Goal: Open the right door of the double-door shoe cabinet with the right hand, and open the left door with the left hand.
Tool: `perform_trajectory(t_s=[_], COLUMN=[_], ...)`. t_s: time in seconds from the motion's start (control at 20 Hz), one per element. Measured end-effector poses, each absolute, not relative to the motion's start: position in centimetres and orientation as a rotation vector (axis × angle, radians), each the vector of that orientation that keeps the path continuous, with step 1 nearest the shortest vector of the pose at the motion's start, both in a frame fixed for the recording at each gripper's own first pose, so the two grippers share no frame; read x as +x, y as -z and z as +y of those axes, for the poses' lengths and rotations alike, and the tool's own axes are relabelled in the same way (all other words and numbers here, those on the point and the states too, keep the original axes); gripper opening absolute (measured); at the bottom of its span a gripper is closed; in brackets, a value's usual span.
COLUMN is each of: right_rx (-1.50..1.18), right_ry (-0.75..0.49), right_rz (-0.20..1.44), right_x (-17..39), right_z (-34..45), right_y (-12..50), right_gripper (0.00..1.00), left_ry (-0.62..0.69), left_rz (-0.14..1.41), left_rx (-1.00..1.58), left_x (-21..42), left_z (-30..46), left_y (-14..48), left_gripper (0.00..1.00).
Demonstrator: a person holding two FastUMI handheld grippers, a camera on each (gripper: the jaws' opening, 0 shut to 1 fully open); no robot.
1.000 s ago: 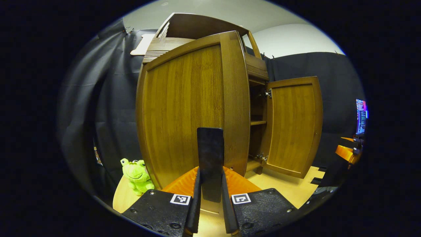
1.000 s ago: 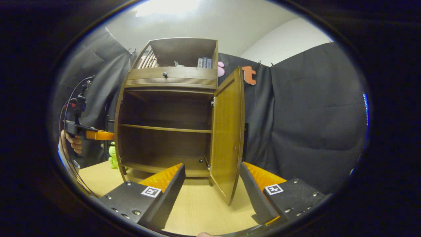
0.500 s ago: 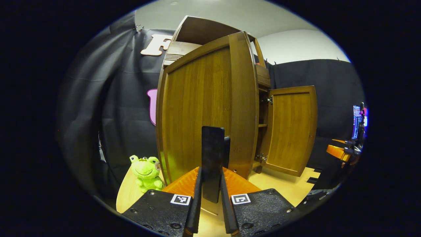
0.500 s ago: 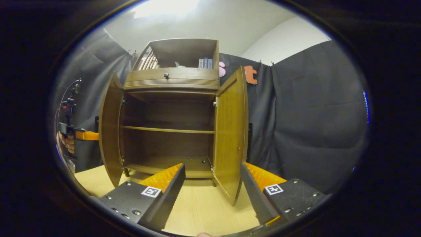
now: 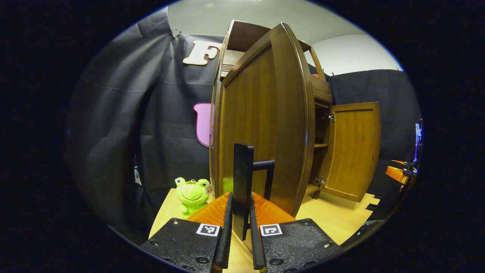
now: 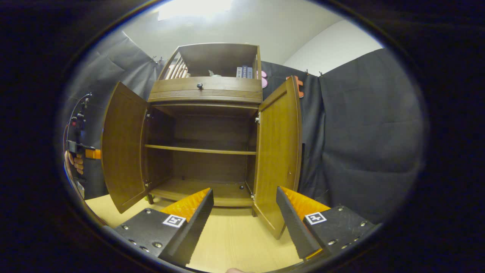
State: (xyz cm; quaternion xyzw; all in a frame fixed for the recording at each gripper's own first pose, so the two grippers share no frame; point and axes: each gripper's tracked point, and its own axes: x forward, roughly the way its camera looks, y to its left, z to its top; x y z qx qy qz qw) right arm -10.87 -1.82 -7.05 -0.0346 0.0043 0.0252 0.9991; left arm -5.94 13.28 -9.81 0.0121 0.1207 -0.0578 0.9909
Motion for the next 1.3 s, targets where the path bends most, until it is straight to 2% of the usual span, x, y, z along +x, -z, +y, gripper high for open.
perform_trajectory(t_s=[0.05,0.15,0.2,0.4,0.5,0.65,0.7,0.75,0.8,0.85,1.1,1.25,1.3], right_rx=[-0.070,-0.074,-0.077,-0.085,-0.094,-0.099,-0.098,-0.095,-0.090,-0.087,-0.072,-0.056,-0.050], right_ry=[-0.055,-0.061,-0.061,-0.072,-0.074,-0.075,-0.074,-0.069,-0.060,-0.053,-0.040,-0.033,-0.032], right_rz=[0.011,0.012,0.013,0.005,0.003,0.002,0.002,0.003,0.003,0.002,0.002,0.008,0.010], right_x=[-10.8,-10.2,-10.1,-9.8,-9.6,-9.6,-9.5,-9.5,-9.6,-9.6,-9.7,-9.8,-9.9], right_z=[-1.5,-1.0,-0.8,0.3,0.5,0.6,0.4,0.1,-0.3,-0.7,-2.3,-3.1,-3.4], right_y=[7.2,7.0,7.1,6.6,6.6,6.3,6.2,6.2,6.1,5.9,5.5,5.7,5.5], right_gripper=[0.98,0.98,0.98,0.98,0.98,0.98,0.99,0.98,0.94,0.98,0.98,0.99,0.99], left_ry=[0.102,0.074,0.054,0.027,0.022,0.003,-0.005,-0.017,-0.028,-0.033,-0.053,-0.023,-0.041], left_rz=[0.231,0.210,0.201,0.193,0.192,0.202,0.208,0.219,0.225,0.234,0.238,0.153,0.145], left_rx=[0.031,0.049,0.062,0.079,0.079,0.080,0.077,0.075,0.070,0.067,0.074,0.050,0.033], left_x=[-5.9,-6.1,-6.1,-6.4,-6.4,-6.4,-6.3,-6.5,-6.5,-6.6,-7.4,-8.5,-9.1], left_z=[14.0,15.4,16.1,17.2,17.4,18.3,18.5,18.7,18.9,18.8,18.9,18.0,18.2], left_y=[9.4,8.8,8.6,8.3,8.2,8.0,8.0,8.1,8.1,8.2,7.3,4.2,3.5], left_gripper=[0.25,0.25,0.21,0.30,0.38,0.42,0.47,0.46,0.55,0.58,0.61,0.60,0.65])
